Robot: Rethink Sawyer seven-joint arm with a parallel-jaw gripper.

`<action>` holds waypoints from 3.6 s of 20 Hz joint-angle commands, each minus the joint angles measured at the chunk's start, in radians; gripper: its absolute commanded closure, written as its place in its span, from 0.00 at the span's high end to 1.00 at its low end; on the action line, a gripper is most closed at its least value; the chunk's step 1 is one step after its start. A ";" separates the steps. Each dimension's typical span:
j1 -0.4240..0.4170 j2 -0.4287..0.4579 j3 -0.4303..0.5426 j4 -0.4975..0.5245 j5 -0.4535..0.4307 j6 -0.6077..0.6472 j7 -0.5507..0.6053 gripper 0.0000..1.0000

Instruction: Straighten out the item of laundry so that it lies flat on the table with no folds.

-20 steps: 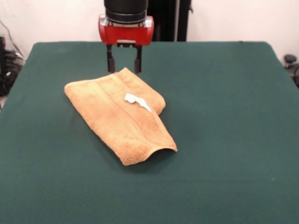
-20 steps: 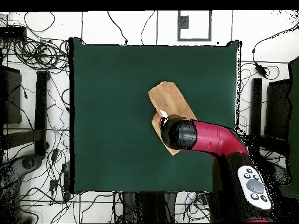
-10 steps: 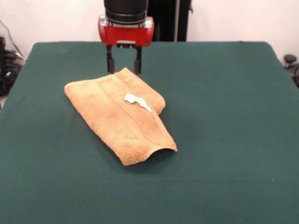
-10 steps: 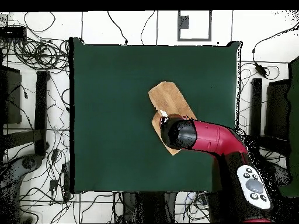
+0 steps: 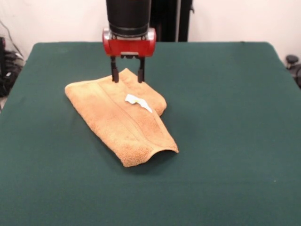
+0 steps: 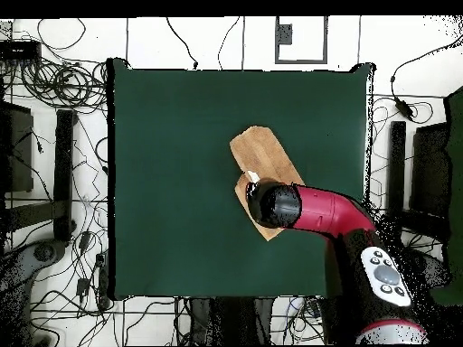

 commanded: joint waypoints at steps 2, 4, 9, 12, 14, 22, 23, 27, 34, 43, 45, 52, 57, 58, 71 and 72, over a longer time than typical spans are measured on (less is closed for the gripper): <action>0.035 0.203 0.048 -0.018 0.032 -0.112 0.181 1.00; 0.038 0.228 0.049 -0.022 0.037 -0.140 0.193 1.00; 0.066 0.277 0.026 -0.044 0.037 -0.206 0.214 1.00; 0.088 0.295 0.002 -0.052 0.033 -0.242 0.219 1.00; 0.111 0.306 -0.025 -0.060 0.032 -0.274 0.231 1.00; 0.174 0.338 -0.096 -0.098 0.040 -0.329 0.236 1.00; 0.180 0.336 -0.105 -0.099 0.043 -0.328 0.235 1.00; 0.181 0.329 -0.108 -0.099 0.045 -0.317 0.217 1.00; 0.179 0.325 -0.111 -0.103 0.049 -0.301 0.207 1.00; 0.177 0.325 -0.111 -0.101 0.052 -0.305 0.206 1.00; 0.179 0.324 -0.114 -0.100 0.053 -0.302 0.206 0.00; 0.173 0.312 -0.106 -0.095 0.052 -0.291 0.198 0.00; 0.178 0.312 -0.115 -0.096 0.056 -0.277 0.201 1.00; 0.179 0.313 -0.117 -0.096 0.056 -0.280 0.202 1.00; 0.153 0.269 -0.092 -0.060 0.050 -0.233 0.171 1.00; 0.153 0.267 -0.092 -0.058 0.049 -0.231 0.170 1.00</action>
